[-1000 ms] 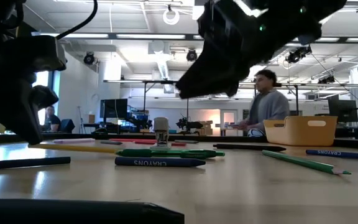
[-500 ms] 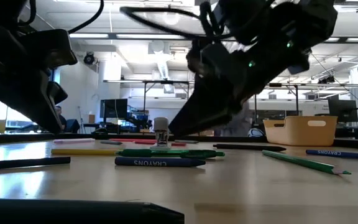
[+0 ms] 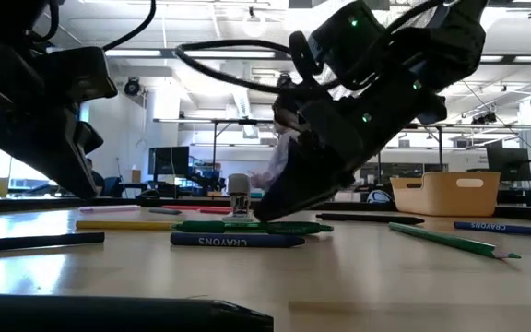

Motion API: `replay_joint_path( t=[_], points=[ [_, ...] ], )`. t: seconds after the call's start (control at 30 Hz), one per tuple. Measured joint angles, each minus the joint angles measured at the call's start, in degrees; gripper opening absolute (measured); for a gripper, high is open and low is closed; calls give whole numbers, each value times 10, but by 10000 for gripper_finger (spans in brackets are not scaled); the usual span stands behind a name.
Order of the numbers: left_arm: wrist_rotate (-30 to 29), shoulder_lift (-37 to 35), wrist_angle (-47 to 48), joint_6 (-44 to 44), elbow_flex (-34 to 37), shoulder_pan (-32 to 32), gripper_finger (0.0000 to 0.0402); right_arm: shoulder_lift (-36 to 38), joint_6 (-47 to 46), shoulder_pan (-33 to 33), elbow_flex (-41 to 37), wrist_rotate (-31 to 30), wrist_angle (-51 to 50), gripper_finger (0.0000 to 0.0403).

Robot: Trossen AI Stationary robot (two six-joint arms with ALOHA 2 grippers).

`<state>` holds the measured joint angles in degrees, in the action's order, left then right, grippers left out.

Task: Sort crayons/erasers/pens/pencils in bins
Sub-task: Put the yellow pencil into the yellow bin

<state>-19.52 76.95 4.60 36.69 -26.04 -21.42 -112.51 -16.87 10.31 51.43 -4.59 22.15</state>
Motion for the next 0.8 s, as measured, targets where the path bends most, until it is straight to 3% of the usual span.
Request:
replay_joint_path(
  t=[0.23,0.6,0.8],
  points=[
    [3,0,1,-13,0,14,0,-21,37,0,17,-1,4,95],
    [9,0,-1,-15,0,20,0,-74,84,-1,132,-2,-135,97],
    [9,-1,-1,-29,0,20,0,-74,72,-2,136,1,-157,47]
  ],
)
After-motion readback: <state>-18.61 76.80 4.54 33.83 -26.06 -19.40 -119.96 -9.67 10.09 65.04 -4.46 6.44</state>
